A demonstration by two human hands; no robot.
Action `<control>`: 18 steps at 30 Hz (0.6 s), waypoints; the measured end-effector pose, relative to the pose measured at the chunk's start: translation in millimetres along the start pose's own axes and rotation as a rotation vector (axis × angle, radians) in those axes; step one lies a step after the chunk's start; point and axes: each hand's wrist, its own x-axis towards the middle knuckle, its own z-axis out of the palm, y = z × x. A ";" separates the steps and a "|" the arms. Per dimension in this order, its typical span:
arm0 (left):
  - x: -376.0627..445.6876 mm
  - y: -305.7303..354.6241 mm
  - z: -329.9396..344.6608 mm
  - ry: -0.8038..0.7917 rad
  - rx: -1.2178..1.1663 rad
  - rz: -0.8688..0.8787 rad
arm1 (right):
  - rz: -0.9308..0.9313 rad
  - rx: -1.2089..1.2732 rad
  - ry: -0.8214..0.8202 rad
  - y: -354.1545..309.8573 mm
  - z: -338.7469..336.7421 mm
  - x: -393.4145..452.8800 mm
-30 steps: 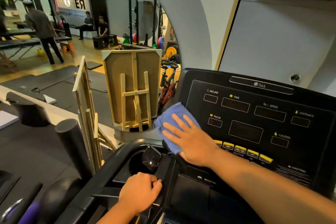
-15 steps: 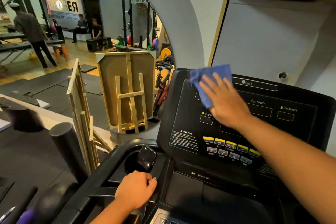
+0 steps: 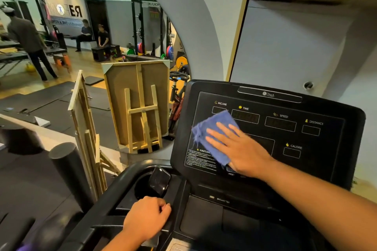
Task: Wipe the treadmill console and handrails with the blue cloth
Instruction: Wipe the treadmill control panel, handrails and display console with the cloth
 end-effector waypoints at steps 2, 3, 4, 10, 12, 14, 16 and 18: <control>0.5 0.3 -0.8 0.000 -0.013 -0.015 | 0.316 0.021 0.082 40.9 -22.2 17.7; 0.5 0.4 -0.3 -0.001 -0.011 -0.015 | 0.438 0.033 0.112 55.0 -32.3 24.7; 0.2 1.2 -0.3 -0.005 -0.010 -0.016 | 0.523 0.042 0.130 60.7 -39.4 30.4; 0.3 1.8 -1.1 -0.013 -0.011 -0.023 | 0.170 0.087 0.054 -21.7 -6.8 17.4; 0.2 1.9 -1.3 -0.004 0.006 -0.021 | -0.004 0.086 -0.028 -43.5 9.0 -11.2; 0.7 1.7 -0.7 0.010 0.014 -0.019 | -0.104 0.078 -0.112 -48.6 15.3 -42.1; -0.4 2.5 -0.7 0.013 0.011 -0.024 | -0.188 0.074 -0.162 -43.5 16.2 -68.1; -0.3 2.9 -1.3 0.001 0.002 -0.027 | -0.225 0.080 -0.180 -34.8 15.5 -85.0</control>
